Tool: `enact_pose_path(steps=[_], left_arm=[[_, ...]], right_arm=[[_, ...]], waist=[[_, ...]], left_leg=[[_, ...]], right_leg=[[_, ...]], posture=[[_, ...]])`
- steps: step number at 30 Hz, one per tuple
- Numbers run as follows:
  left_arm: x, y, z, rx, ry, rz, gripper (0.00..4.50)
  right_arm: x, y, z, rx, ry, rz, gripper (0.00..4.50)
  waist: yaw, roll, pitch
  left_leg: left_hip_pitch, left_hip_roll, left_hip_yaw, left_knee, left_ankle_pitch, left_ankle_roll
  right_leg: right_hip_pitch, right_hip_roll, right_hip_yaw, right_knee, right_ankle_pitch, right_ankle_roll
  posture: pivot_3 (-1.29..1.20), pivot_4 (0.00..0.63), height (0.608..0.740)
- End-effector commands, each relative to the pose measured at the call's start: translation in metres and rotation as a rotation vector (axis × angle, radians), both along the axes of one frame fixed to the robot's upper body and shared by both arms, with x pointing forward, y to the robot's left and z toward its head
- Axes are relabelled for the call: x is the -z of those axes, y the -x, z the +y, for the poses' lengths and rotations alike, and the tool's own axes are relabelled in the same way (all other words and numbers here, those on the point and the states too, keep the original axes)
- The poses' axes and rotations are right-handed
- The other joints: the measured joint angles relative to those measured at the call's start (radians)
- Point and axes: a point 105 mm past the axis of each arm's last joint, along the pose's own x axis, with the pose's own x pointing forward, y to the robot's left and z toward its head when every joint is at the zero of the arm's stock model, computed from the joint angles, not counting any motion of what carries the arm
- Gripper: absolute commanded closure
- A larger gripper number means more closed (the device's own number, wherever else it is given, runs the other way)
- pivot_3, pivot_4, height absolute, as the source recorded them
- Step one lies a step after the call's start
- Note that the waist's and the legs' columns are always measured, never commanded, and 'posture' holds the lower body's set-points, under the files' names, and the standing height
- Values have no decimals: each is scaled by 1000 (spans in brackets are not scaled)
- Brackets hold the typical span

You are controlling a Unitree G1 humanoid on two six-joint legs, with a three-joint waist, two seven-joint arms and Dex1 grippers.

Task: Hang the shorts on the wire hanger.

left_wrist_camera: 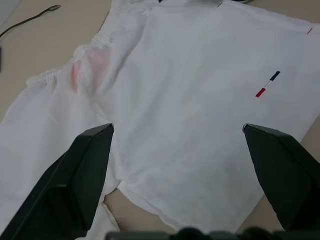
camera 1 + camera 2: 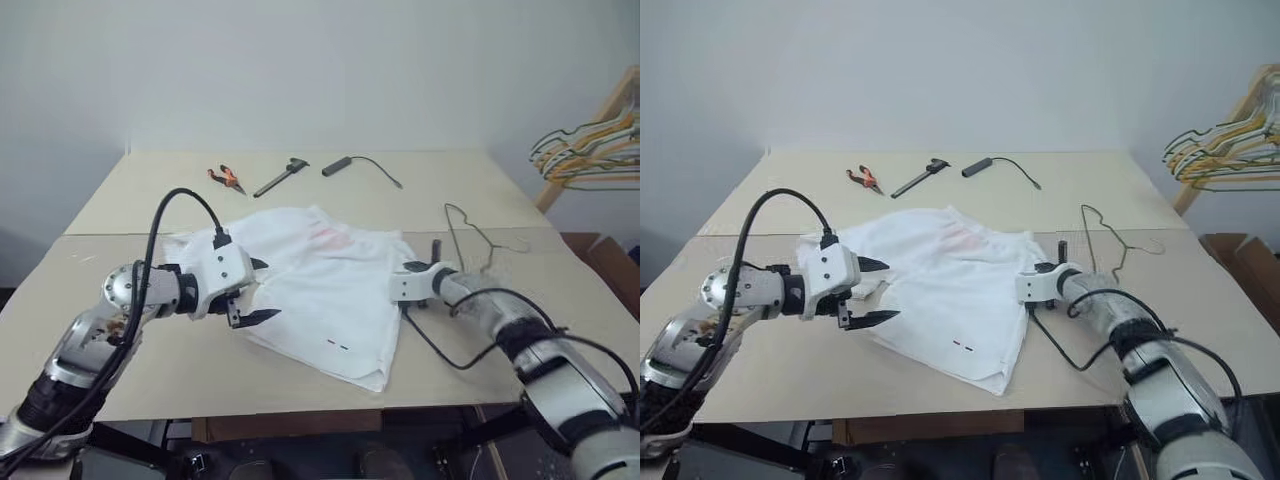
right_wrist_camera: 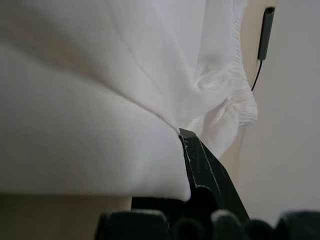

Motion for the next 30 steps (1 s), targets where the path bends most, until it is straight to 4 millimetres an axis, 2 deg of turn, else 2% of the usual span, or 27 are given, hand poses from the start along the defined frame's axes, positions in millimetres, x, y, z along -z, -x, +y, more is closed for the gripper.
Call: enact_pose_path(steps=[1, 6, 9, 12, 16, 19, 22, 30], left_arm=[[-4, -3, 0, 25, -25, -33, 0], [5, -6, 17, -2, -87, -12, 0], [3, -9, 25, -24, -105, -25, 0], [-1, -12, 29, -40, -108, -39, 0], [0, -4, 23, -12, -94, -28, 0], [2, -1, 22, -13, -92, -22, 0], [5, 4, 24, -18, -93, -8, 0], [13, 7, 41, -103, -114, 47, 0]], right_arm=[[-19, 13, 7, 9, -31, -2, 4456], [-24, 51, 38, -65, -79, 82, 4456], [-27, 65, 60, -99, -116, 111, 4456], [-27, 69, 77, -131, -135, 122, 4456], [-29, 65, 94, -161, -150, 109, 4456], [-28, 66, 95, -182, -141, 125, 4456], [-29, 67, 83, -197, -104, 151, 3822], [-38, 90, 37, -275, 61, 325, 1073]], waist=[[-16, 0, 0], [-46, 0, 0], [-51, 0, 0], [-48, 0, 0], [-44, 0, 0], [-40, 0, 0], [-34, 0, 0], [-18, 0, 0]], left_leg=[[0, 0, 0, 0, 0, 0], [0, 0, 0, 0, 0, 0], [0, 0, -1, 1, 0, 1], [0, 0, -1, 1, 0, 1], [-1, 0, -1, 1, -1, 1], [-1, 0, -1, 1, -1, 1], [-1, 0, -1, 1, -1, 1], [0, 0, 0, 1, -1, 1]], right_leg=[[0, 0, 0, 0, 0, 0], [0, 0, 0, 0, 0, 0], [0, 0, 0, 0, 0, 1], [0, 0, 0, 0, 0, 1], [0, 0, 0, 0, 0, 1], [0, 0, 0, 0, 0, 1], [0, 0, 0, 0, 0, 1], [0, 0, 0, 0, -1, 1]], posture=[[-105, 0, 740], [-106, 0, 740], [-102, 0, 740], [-87, 0, 740], [-73, 0, 740], [-62, 0, 740], [-59, 0, 740], [-53, 0, 740]])
